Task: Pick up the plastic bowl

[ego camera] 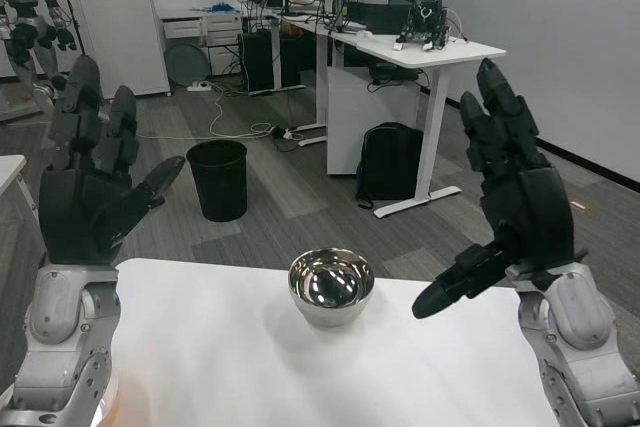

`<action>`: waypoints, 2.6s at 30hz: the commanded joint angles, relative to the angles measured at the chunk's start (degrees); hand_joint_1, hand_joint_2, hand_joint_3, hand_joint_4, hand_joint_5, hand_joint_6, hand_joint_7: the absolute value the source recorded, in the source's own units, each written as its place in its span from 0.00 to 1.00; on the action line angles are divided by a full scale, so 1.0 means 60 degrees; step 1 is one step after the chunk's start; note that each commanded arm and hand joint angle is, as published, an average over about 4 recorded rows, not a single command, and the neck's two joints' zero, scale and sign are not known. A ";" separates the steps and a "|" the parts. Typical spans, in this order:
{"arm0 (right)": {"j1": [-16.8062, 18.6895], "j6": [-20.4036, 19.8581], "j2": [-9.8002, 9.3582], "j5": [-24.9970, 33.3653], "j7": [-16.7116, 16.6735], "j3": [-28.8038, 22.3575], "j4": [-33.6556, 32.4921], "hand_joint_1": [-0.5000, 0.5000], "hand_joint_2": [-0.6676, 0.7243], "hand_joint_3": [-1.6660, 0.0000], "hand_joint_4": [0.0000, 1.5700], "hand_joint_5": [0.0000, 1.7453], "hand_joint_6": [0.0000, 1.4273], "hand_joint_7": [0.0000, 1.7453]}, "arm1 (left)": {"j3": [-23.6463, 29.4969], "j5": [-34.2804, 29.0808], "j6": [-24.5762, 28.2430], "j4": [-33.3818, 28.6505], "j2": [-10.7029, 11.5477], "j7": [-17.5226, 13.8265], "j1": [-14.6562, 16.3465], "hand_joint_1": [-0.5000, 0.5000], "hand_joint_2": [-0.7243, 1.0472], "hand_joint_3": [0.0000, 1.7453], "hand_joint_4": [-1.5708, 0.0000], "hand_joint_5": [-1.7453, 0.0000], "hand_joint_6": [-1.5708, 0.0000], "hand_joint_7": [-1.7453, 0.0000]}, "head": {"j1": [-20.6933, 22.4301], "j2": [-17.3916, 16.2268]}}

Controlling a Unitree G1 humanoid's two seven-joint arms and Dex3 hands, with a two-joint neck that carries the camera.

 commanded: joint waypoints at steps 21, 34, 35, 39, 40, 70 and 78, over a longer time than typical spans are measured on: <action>0.0404 0.0001 -0.0162 0.0230 0.0026 -0.0300 -0.0123 0.04 0.64 1.00 0.00 0.00 0.00 0.00 | 0.1952 0.1866 0.1119 -0.2337 -0.0199 -0.0234 0.1429 0.00 0.53 0.00 1.00 1.00 1.00 1.00 | 0.2649 -0.0657; 0.0529 -0.0065 -0.0228 0.0493 0.0026 -0.0279 0.0536 0.04 0.66 1.00 0.00 0.00 0.00 0.00 | 0.4816 0.2401 0.3470 -0.3670 -0.0280 -0.2599 0.3480 0.00 0.03 0.03 1.00 1.00 1.00 1.00 | 0.5183 -0.1398; 0.0529 -0.0065 -0.0246 0.0511 0.0026 -0.0249 0.0620 0.04 0.67 1.00 0.00 0.00 0.00 0.00 | 0.4933 0.2584 0.3345 -0.3531 -0.0335 -0.2720 0.3601 0.00 0.01 0.03 1.00 1.00 1.00 1.00 | 0.5463 -0.1449; 0.0514 -0.0073 -0.0345 0.0603 0.0026 -0.0092 0.0972 0.04 0.68 1.00 0.00 0.00 0.00 0.00 | 0.5300 0.2969 0.2683 -0.2963 -0.0668 -0.2911 0.4194 0.00 0.00 0.05 1.00 1.00 1.00 1.00 | 0.6200 -0.1628; 0.0507 -0.0073 -0.0367 0.0625 0.0026 -0.0044 0.1063 0.04 0.68 1.00 0.00 0.00 0.00 0.00 | 0.5344 0.2950 0.2496 -0.2806 -0.0756 -0.2907 0.4366 0.00 0.00 0.05 1.00 1.00 1.00 1.00 | 0.6393 -0.1687; -0.0416 -0.0212 -0.0631 0.1284 0.0026 0.1325 0.2887 0.04 0.68 1.00 0.00 0.00 0.00 0.00 | 0.4692 1.0692 0.4122 -0.4351 -0.1650 -0.6027 0.5487 0.00 0.00 0.05 1.00 1.00 1.00 1.00 | 0.8739 -0.2185; -0.0497 -0.0278 -0.0763 0.1592 0.0026 0.1567 0.3268 0.04 0.68 1.00 0.00 0.00 0.00 0.00 | 0.2663 1.2823 0.5506 -0.4461 -0.1276 -0.6760 0.5208 0.00 0.03 0.04 1.00 1.00 1.00 1.00 | 0.8940 -0.2241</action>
